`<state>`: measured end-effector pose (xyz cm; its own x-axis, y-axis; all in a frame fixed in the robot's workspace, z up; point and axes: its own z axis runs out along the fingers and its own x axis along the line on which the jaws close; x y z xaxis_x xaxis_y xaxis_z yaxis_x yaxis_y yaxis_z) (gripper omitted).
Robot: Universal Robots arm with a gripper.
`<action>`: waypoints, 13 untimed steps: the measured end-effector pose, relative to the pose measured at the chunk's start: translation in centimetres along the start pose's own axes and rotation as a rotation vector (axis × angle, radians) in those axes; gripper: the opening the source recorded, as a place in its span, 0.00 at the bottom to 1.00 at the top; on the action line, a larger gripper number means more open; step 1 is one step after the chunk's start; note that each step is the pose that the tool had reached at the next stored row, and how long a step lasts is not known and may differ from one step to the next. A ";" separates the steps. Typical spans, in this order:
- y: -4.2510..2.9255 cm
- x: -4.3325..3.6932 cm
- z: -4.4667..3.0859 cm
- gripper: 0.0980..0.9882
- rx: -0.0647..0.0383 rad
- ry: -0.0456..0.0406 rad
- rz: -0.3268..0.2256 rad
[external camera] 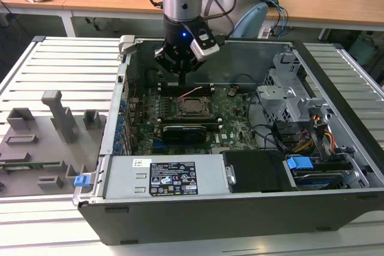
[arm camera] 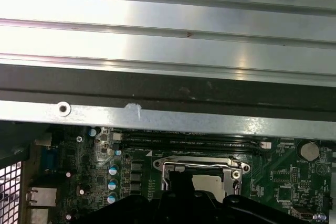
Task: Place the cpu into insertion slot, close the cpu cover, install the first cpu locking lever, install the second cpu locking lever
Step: 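Install the first cpu locking lever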
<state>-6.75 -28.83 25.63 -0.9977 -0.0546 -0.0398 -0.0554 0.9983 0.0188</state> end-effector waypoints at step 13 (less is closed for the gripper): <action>-0.23 -0.69 0.28 0.01 -0.061 -0.0034 0.002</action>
<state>-6.04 -29.02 25.37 -0.9977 -0.0522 -0.0431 -0.0555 0.9953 0.0794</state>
